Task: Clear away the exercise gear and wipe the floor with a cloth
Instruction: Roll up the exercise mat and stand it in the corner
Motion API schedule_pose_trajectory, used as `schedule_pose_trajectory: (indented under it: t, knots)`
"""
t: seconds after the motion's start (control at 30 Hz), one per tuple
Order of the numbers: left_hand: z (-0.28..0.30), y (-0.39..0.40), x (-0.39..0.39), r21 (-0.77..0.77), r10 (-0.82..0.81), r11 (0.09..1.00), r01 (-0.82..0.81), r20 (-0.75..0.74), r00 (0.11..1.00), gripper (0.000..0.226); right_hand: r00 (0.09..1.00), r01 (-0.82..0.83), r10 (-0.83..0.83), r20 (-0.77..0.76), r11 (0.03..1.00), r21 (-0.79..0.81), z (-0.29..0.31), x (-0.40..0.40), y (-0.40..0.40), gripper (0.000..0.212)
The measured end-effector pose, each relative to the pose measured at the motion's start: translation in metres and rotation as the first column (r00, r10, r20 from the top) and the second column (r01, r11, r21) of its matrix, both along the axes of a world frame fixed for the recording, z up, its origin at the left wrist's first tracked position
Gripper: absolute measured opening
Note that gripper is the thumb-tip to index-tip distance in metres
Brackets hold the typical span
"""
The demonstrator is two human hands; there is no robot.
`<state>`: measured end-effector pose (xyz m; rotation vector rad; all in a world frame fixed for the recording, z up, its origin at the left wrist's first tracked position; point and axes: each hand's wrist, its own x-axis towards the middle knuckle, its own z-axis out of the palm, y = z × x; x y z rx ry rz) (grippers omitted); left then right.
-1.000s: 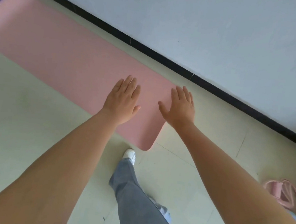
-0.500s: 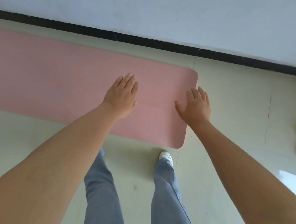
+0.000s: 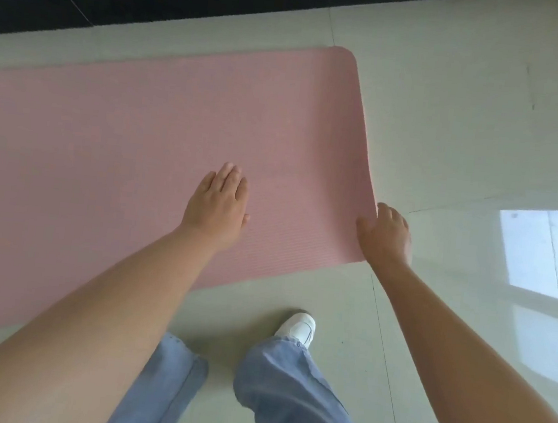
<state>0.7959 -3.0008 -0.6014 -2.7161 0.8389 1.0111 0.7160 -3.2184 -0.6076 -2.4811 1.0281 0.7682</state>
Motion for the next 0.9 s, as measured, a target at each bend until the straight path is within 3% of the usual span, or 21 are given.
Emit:
schedule_pose_trajectory:
  t: [0.27, 0.37, 0.43, 0.5, 0.53, 0.6, 0.67, 0.73, 0.8, 0.9]
  knots:
    - [-0.200, -0.053, -0.005, -0.035, -0.117, 0.992, 0.117, 0.017, 0.993, 0.064, 0.923, 0.379, -0.376, 0.077, 0.925, -0.028, -0.191, 0.012, -0.061, 0.051]
    - [-0.245, -0.077, 0.005, -0.106, -0.155, 0.981, 0.162, 0.074, 0.985, 0.063, 0.905, 0.415, -0.416, 0.093, 0.909, 0.031, -0.232, 0.018, -0.076, 0.049]
    - [-0.260, -0.092, 0.011, -0.162, -0.149, 0.973, 0.166, 0.113, 0.982, 0.062, 0.903, 0.390, -0.398, 0.164, 0.917, 0.081, -0.245, 0.013, -0.084, 0.032]
    - [-0.263, -0.101, 0.015, -0.217, -0.103, 0.967, 0.131, 0.135, 0.985, 0.056, 0.826, 0.460, -0.488, 0.282, 0.873, 0.163, -0.249, 0.001, -0.092, 0.015]
    - [-0.261, -0.103, 0.016, -0.240, -0.068, 0.966, 0.098, 0.133, 0.989, 0.052, 0.782, 0.503, -0.532, 0.325, 0.847, 0.175, -0.248, -0.004, -0.095, 0.012]
    - [-0.257, -0.107, 0.014, -0.268, -0.006, 0.963, 0.035, 0.110, 0.994, 0.048, 0.753, 0.543, -0.566, 0.335, 0.823, 0.169, -0.244, -0.009, -0.100, 0.028]
    - [-0.254, -0.110, 0.009, -0.280, 0.018, 0.960, 0.010, 0.098, 0.995, 0.048, 0.844, 0.483, -0.493, 0.211, 0.870, 0.098, -0.244, -0.006, -0.103, 0.040]
    - [-0.254, -0.116, 0.005, -0.299, 0.024, 0.954, 0.002, 0.084, 0.996, 0.052, 0.917, 0.359, -0.362, 0.167, 0.932, 0.053, -0.245, -0.001, -0.103, 0.036]
    - [-0.253, -0.122, 0.005, -0.361, 0.065, 0.932, -0.044, 0.045, 0.997, 0.055, 0.898, 0.323, -0.353, 0.263, 0.934, 0.152, -0.244, 0.006, -0.101, 0.024]
    - [-0.250, -0.124, 0.009, -0.564, 0.206, 0.804, -0.187, -0.031, 0.978, 0.053, 0.839, 0.295, -0.462, 0.289, 0.831, 0.472, -0.233, 0.007, -0.087, 0.030]
